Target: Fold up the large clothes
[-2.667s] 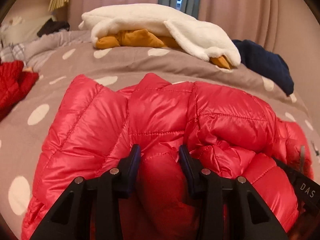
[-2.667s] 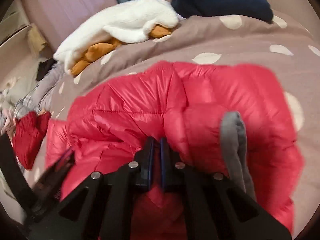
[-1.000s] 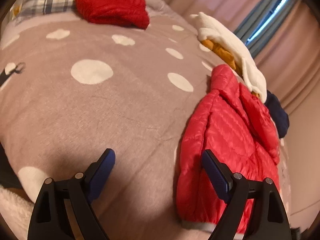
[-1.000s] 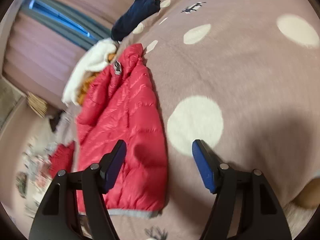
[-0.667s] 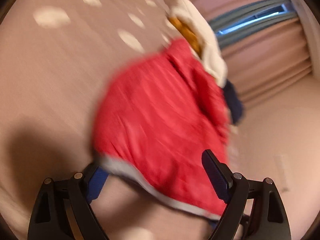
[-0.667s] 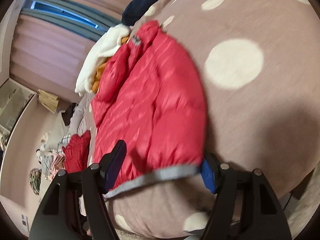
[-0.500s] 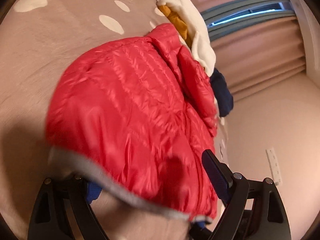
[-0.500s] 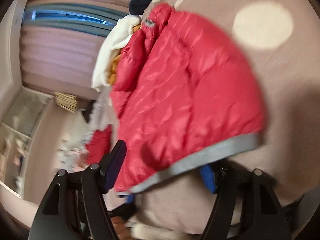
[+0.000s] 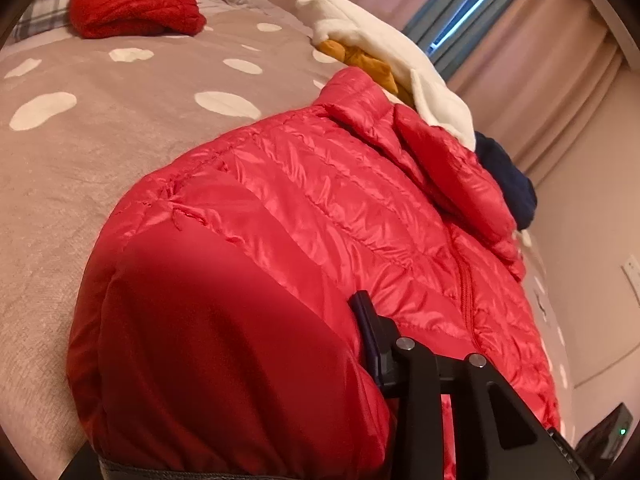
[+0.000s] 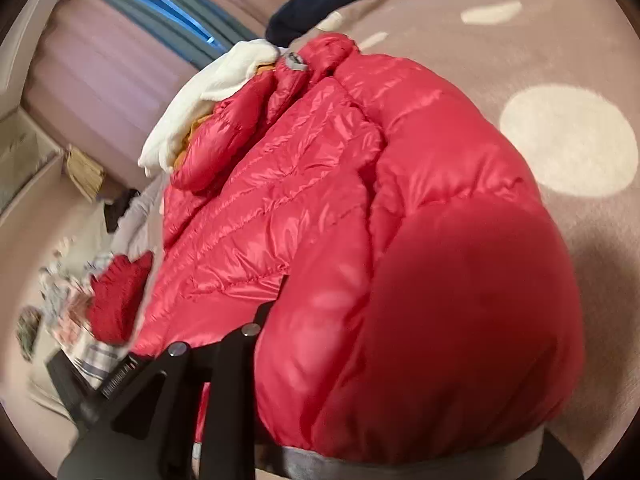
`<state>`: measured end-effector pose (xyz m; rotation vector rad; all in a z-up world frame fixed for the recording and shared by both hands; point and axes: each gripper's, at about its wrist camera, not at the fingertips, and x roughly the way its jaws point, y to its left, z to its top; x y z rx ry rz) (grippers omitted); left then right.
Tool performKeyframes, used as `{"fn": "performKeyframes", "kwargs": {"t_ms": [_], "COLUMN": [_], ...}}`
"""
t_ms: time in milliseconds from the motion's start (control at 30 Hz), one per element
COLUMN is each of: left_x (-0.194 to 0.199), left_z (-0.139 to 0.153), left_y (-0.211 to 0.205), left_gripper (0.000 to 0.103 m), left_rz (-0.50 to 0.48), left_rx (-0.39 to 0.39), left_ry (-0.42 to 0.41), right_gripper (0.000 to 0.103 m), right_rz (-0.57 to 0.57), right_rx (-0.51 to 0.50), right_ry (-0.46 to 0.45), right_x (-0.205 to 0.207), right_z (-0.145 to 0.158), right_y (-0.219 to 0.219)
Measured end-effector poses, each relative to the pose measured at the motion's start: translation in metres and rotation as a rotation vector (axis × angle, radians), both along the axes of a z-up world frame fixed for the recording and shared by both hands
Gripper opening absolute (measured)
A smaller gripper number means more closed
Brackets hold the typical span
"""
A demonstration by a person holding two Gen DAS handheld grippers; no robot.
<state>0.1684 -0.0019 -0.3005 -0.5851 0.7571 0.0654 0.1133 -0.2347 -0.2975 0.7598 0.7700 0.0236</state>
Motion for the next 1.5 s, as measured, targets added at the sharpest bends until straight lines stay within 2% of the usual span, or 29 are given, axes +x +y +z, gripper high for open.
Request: {"fn": "performKeyframes", "kwargs": {"t_ms": [67,133,200,367,500,600,867,967,1333,1500], "left_x": [0.001,0.001,-0.001,0.0,0.0,-0.004,-0.023,-0.029,-0.059,-0.077], "left_z": [0.002,0.002,0.002,0.008,0.015,0.025,0.073,0.089,0.146,0.162], "left_y": [-0.005,-0.008,-0.007,-0.011,-0.011,-0.011,-0.02,-0.023,-0.022,-0.009], "left_gripper": [0.037,0.036,0.035,0.031,0.026,0.023,0.022,0.022,0.022,0.022], "left_rz": [-0.007,-0.008,0.0,-0.003,-0.013,-0.032,-0.072,-0.073,-0.093,-0.051], "left_rx": [0.044,0.075,0.071,0.102,0.113,0.112,0.185,0.205,0.204,0.146], "left_ry": [0.002,0.002,0.002,0.04,0.074,0.08,-0.025,-0.059,-0.241,-0.321], "right_gripper": [0.014,0.012,0.012,0.013,0.012,0.011,0.012,0.012,0.012,0.012], "right_rz": [0.009,0.007,0.007,0.015,0.034,0.038,0.088,0.087,0.098,0.128], "right_rx": [-0.027,0.001,0.025,-0.02,0.077,0.071,-0.045,-0.057,-0.099,-0.128], "right_ry": [0.007,0.021,0.027,0.031,0.015,0.007,-0.14,-0.183,-0.309,-0.385], "right_x": [0.001,0.005,0.004,0.004,0.002,-0.003,-0.014,-0.018,-0.037,-0.051], "right_z": [0.0,-0.002,-0.004,0.002,0.003,0.01,0.067,0.085,0.138,0.166], "right_y": [0.0,-0.005,-0.008,-0.001,-0.01,-0.012,-0.008,-0.009,-0.014,-0.01]}}
